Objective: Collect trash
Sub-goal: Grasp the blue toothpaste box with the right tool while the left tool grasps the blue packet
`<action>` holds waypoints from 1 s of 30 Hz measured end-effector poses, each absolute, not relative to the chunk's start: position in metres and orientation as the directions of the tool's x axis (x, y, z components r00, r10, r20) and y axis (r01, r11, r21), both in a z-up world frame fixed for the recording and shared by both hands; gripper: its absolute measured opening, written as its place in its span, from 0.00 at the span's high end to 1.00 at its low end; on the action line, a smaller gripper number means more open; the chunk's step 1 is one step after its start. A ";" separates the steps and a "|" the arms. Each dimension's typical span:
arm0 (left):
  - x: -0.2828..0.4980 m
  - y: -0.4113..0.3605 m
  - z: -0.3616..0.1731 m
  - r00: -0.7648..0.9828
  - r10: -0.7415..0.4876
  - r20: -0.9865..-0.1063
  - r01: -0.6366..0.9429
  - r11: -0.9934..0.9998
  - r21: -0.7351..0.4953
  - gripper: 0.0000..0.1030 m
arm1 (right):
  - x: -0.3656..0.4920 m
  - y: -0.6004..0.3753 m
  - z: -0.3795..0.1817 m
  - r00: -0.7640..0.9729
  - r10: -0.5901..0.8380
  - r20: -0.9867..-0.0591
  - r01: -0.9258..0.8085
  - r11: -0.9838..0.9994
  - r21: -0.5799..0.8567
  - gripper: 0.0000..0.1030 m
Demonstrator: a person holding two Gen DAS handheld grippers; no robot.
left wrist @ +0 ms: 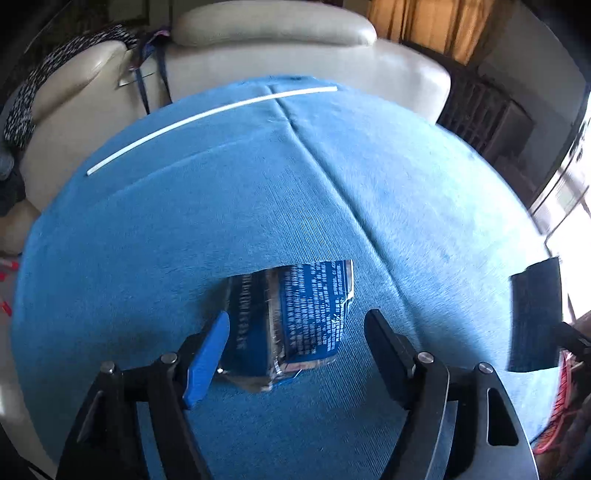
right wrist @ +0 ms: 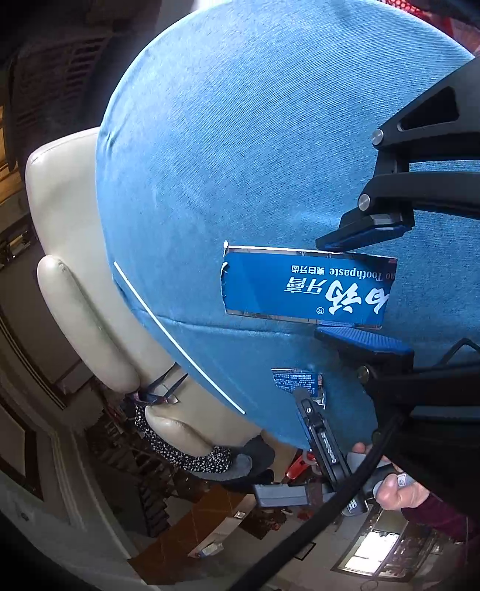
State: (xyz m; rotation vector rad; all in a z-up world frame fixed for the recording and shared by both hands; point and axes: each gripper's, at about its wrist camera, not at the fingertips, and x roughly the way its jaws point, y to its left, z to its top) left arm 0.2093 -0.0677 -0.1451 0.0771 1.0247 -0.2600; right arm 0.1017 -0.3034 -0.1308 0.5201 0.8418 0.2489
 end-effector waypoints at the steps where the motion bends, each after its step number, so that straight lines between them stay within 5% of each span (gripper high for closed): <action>1: 0.212 -0.072 -0.150 0.483 -0.161 -0.861 0.248 0.968 -0.041 0.26 | 0.101 -0.304 -0.132 0.647 0.408 -0.644 -0.005 0.847 0.532 0.58; 7: 0.220 -0.072 -0.159 0.505 -0.127 -0.854 0.205 0.978 -0.024 0.25 | 0.100 -0.307 -0.135 0.641 0.421 -0.642 -0.010 0.841 0.541 0.58; 15: 0.207 -0.073 -0.145 0.558 -0.138 -0.818 0.243 0.970 0.003 0.43 | 0.099 -0.297 -0.131 0.638 0.436 -0.634 -0.038 0.841 0.540 0.58; 23: 0.193 -0.061 -0.131 0.564 -0.184 -0.805 0.250 0.967 -0.046 0.49 | 0.084 -0.289 -0.120 0.651 0.428 -0.628 -0.065 0.855 0.515 0.58; 30: 0.169 -0.061 -0.113 0.562 -0.235 -0.793 0.318 0.946 -0.054 0.84 | 0.068 -0.289 -0.111 0.661 0.415 -0.625 -0.074 0.865 0.496 0.58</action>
